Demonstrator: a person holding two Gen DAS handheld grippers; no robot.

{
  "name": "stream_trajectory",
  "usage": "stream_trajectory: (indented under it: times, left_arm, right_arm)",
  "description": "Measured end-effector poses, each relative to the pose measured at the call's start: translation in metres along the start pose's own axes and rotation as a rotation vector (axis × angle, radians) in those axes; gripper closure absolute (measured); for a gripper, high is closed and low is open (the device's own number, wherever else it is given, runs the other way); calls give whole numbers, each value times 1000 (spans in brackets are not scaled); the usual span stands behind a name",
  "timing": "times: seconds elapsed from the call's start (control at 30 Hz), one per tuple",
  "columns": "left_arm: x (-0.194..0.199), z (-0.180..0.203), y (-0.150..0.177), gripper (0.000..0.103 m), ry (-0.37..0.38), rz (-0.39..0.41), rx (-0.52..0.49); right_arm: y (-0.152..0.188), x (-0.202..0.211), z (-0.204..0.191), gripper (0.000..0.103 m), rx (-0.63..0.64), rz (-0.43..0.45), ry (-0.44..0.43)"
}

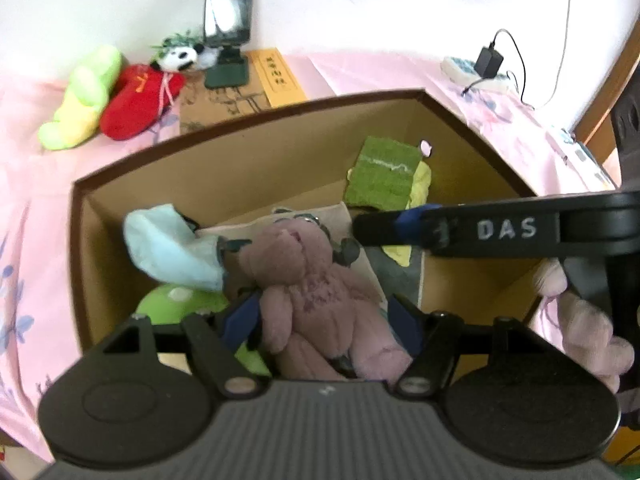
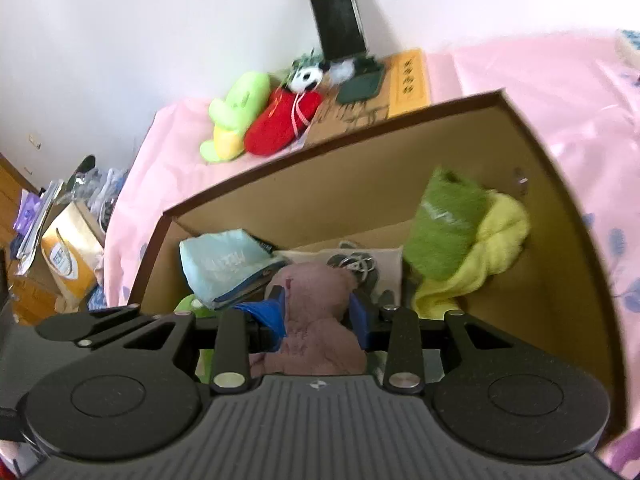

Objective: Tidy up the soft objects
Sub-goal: 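Open the right gripper to release the teddy bear in the box, then move the open right gripper back to the white towel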

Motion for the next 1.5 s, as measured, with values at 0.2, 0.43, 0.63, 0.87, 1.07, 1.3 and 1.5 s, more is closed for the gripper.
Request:
stream_trajectory:
  times: [0.2,0.43,0.63,0.87,1.07,1.3,1.5]
  left_arm:
    - [29,8,5,33,-56,70,51]
    - [48,25,18,33,-129,126,103]
    - [55,46,24,33,-175,147,156]
    - [56,89,26,30,-269,147,154]
    - [48,129,29,28,-331,129,130]
    - [31,173,33,27,-367,98,105]
    - [12,209,33,26,-360,75,72]
  right_arm:
    - [3,28,8,84,-33,59,-5]
    - [10,57,21,84,-47,99,-24]
    - [20,81,30,84,-16,103,-43]
    - [32,113,42,84,49,116,-49]
    - [43,135,59,84,79,116,-39]
    - [57,157,86,84,93,102,6]
    - [68,172,115,84,79,89,50]
Point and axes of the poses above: each gripper's, at about its wrist camera, not at the fingertips, and x roughly against the way its jaws point, z to its right, y to its underside, the point moved 4 cm from there along -x, roughly the way its jaws point, and after that the axes turned 4 degrees about y, right-handed, at the moved point
